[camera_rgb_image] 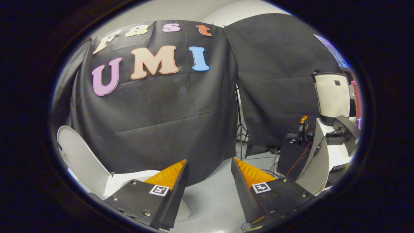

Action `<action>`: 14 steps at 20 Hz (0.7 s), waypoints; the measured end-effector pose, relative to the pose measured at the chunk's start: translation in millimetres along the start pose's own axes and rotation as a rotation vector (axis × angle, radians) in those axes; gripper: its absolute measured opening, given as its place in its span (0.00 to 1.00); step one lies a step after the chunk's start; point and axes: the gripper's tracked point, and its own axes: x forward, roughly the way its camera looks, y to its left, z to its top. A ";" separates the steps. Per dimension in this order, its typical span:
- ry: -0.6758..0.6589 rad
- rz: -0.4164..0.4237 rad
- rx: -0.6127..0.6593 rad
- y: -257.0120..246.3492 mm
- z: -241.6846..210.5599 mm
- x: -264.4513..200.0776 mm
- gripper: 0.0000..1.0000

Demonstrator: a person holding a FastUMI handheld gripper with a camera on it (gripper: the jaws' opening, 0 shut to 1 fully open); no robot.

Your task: Open the toilet lid.

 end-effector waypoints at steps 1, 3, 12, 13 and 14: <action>0.007 0.003 0.000 1.1 -1.8 1.2 0.78; 0.024 0.010 -0.003 2.5 -7.6 3.0 0.78; 0.074 0.030 0.000 8.2 -22.8 9.7 0.78; 0.077 0.031 0.001 9.3 -23.6 9.2 0.78; 0.078 0.031 0.002 9.2 -24.0 9.7 0.78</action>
